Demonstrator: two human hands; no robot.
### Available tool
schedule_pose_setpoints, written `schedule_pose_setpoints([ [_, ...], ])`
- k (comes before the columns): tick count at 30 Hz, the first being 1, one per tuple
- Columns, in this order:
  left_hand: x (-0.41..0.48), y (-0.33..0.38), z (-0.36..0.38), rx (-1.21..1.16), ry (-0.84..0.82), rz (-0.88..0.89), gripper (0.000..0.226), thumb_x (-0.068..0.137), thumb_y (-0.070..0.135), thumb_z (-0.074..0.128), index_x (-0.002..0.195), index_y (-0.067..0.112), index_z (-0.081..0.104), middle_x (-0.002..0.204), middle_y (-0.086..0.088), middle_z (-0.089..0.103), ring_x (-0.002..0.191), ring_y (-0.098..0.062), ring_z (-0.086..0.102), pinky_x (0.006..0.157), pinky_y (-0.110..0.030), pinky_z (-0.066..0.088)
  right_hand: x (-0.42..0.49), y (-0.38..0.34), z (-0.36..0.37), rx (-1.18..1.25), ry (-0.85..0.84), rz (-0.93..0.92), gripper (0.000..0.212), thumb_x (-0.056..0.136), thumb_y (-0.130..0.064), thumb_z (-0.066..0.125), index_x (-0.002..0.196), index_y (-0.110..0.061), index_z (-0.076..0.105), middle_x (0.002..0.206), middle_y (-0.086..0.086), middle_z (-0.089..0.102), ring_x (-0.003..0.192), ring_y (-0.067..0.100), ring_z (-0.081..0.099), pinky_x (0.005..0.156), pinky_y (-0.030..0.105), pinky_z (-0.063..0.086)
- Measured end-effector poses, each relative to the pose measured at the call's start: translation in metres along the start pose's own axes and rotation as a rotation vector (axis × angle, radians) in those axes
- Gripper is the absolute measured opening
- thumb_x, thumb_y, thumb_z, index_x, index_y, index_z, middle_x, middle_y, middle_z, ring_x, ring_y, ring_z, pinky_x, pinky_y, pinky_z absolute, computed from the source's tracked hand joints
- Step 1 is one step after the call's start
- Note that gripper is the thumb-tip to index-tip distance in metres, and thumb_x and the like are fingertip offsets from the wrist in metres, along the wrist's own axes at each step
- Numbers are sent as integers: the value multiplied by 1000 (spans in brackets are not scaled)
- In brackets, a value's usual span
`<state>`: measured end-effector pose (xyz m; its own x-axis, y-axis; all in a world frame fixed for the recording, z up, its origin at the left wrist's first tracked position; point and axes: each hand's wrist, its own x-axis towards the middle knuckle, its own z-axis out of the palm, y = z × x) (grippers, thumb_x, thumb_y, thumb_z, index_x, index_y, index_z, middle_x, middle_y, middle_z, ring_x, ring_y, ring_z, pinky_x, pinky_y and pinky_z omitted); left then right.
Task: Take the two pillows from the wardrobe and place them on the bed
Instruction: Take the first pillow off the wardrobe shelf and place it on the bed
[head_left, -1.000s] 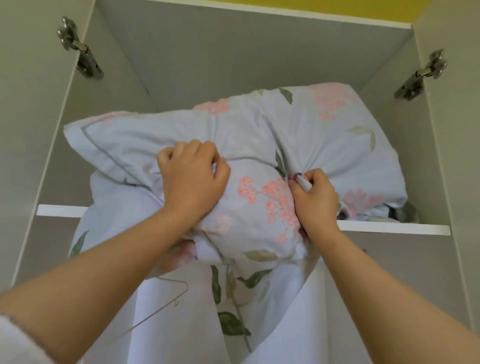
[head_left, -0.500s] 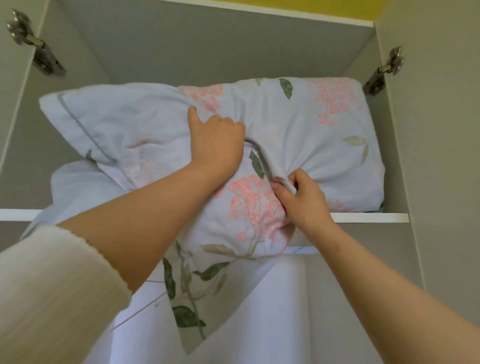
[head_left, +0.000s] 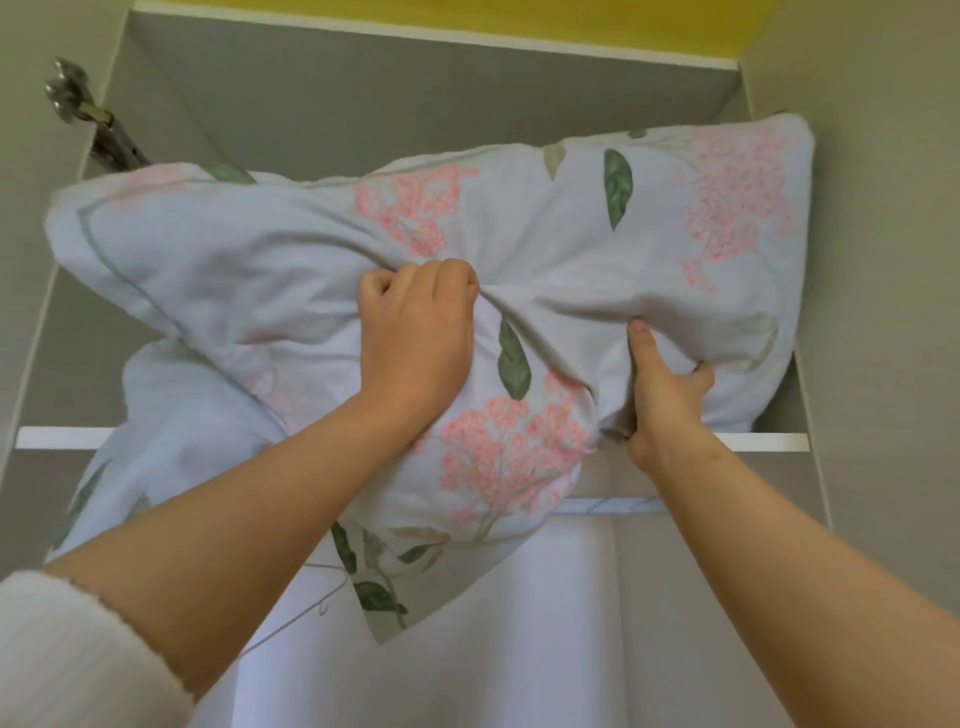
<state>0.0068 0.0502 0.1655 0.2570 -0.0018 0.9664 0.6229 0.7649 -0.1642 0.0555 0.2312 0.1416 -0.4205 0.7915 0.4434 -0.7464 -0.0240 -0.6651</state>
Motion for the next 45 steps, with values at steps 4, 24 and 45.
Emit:
schedule_pose_setpoints([
  [4,-3,-1,-12,-4,36,-29,17,91,10,42,86,9,58,77,-9,63,74,-30,54,73,-34,22,-5,-3,6,136,-19,-119,91,75,-26,74,144,-27,15,146,0,34,126,21,43,108,41,38],
  [24,88,-45,-44,-178,-375,-620,91,58,87,40,134,37,28,147,-4,32,134,-33,30,106,-64,9,-31,-89,29,494,-408,-100,36,73,19,44,71,-17,43,79,7,55,77,26,56,78,40,51],
  [45,78,-56,-55,-666,-607,-735,33,72,34,72,91,12,58,80,1,62,70,-15,60,55,-24,44,-51,-113,7,564,-522,-84,28,81,-18,47,55,-17,53,50,-4,59,47,12,59,49,15,48],
])
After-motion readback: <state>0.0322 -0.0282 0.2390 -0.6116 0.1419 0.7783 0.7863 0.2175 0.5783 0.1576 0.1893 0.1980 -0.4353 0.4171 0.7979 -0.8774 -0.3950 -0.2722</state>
